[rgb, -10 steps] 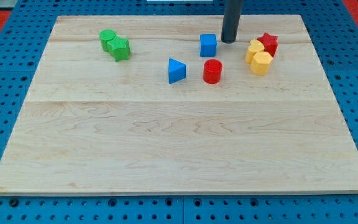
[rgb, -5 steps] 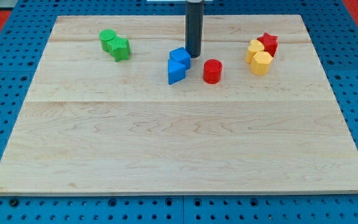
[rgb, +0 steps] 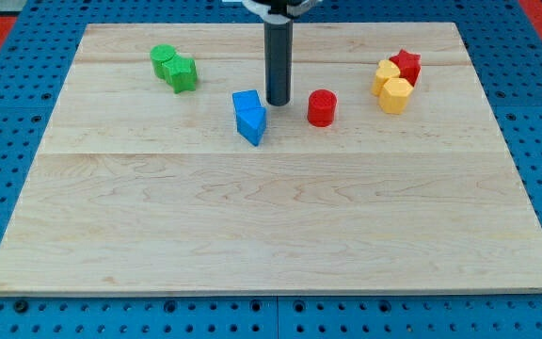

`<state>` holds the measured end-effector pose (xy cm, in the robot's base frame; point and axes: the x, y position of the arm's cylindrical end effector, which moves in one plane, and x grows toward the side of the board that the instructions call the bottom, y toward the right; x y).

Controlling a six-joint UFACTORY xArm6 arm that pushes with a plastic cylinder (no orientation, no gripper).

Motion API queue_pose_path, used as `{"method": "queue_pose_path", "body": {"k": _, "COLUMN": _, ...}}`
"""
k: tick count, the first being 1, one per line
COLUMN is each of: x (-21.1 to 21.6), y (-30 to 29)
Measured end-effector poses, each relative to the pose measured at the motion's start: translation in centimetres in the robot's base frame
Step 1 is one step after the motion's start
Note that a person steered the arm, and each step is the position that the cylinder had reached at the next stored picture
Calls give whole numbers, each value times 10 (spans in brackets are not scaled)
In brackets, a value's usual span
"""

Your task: Slide the blue cube along with blue triangle to the bottom center

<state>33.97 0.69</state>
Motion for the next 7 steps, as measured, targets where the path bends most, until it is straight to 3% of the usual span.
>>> {"method": "queue_pose_path", "body": {"k": 2, "x": -19, "y": -37}}
{"method": "queue_pose_path", "body": {"k": 3, "x": -6, "y": -42}}
{"method": "queue_pose_path", "body": {"k": 7, "x": 131, "y": -40}}
